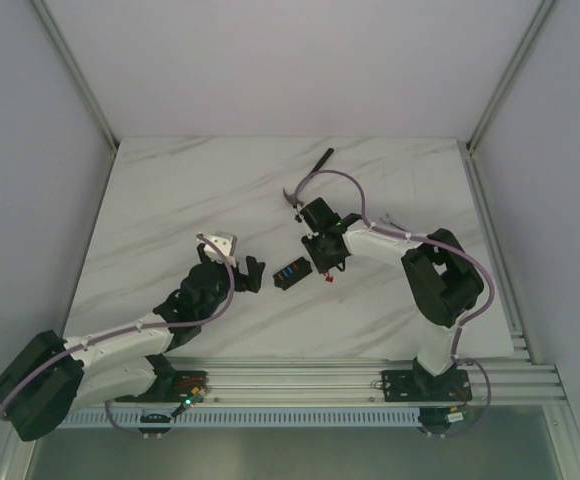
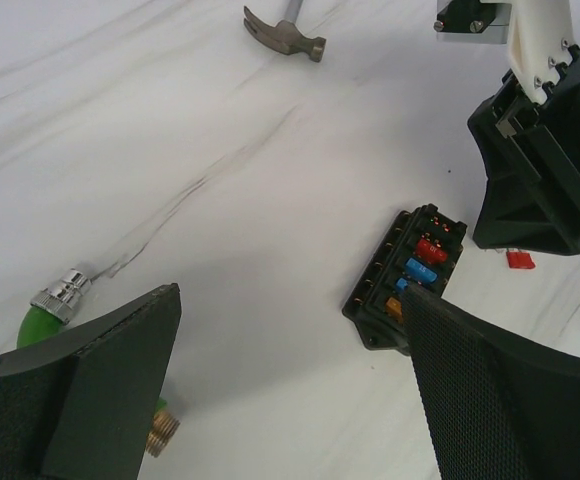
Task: Snap on the fuse box
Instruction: Pick up the fuse from the center of the board.
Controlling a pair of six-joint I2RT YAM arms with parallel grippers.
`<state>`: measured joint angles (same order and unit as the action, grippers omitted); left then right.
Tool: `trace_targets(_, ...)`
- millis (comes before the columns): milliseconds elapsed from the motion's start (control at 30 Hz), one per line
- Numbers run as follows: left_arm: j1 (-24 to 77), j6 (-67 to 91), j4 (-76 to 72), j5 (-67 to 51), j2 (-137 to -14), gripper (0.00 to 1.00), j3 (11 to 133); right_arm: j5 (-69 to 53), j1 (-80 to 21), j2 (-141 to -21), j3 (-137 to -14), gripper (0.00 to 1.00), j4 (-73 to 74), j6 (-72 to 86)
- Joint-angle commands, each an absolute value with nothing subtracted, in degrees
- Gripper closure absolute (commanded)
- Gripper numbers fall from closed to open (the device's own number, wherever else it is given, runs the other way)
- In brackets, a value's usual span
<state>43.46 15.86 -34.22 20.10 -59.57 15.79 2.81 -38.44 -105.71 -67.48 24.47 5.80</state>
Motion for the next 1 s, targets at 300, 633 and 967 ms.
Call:
trace_targets(300,43.15,18.4,-36.43,16.3,-61.68,0.01,17.9,4.21,-38.14,-104.03,-67.37,0.76,25.24,8.74)
trace_targets(633,43.18,20.17,-44.73,6.81,-67.29,0.08,20.51,4.91,-38.85,-90.48,-63.88,0.76,17.93,18.75)
trace_targets(967,43.32,21.57,-53.1,-2.33,-75.73,0.27,26.33,6.26,-40.54,-79.39,-57.88,0.75,6.66,30.36)
